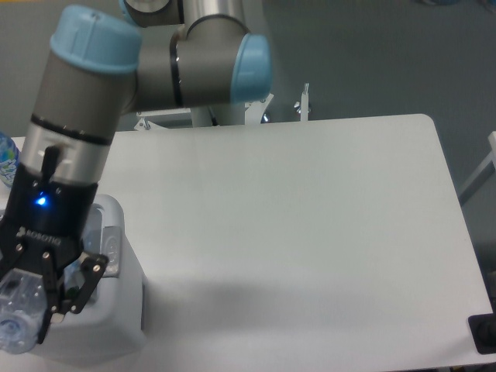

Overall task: Place the trash in the trash can
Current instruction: 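Release the bottle into the bin and raise the open gripper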

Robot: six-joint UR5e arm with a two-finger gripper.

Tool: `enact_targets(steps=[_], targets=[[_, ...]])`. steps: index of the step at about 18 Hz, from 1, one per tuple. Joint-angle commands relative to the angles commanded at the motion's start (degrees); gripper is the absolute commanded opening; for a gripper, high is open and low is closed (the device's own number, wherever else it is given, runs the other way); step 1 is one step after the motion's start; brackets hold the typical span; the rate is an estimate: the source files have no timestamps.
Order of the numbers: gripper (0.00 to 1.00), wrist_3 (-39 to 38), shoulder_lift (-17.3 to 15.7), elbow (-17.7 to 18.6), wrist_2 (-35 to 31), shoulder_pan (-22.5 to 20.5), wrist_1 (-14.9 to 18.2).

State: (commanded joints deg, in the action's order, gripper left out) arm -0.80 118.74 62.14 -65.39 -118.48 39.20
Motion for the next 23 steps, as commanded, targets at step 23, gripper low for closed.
enact_targets(steps=[23], targets=[[1.0, 25.46, -9.04, 6.32, -21.18, -15.81, 9.91]])
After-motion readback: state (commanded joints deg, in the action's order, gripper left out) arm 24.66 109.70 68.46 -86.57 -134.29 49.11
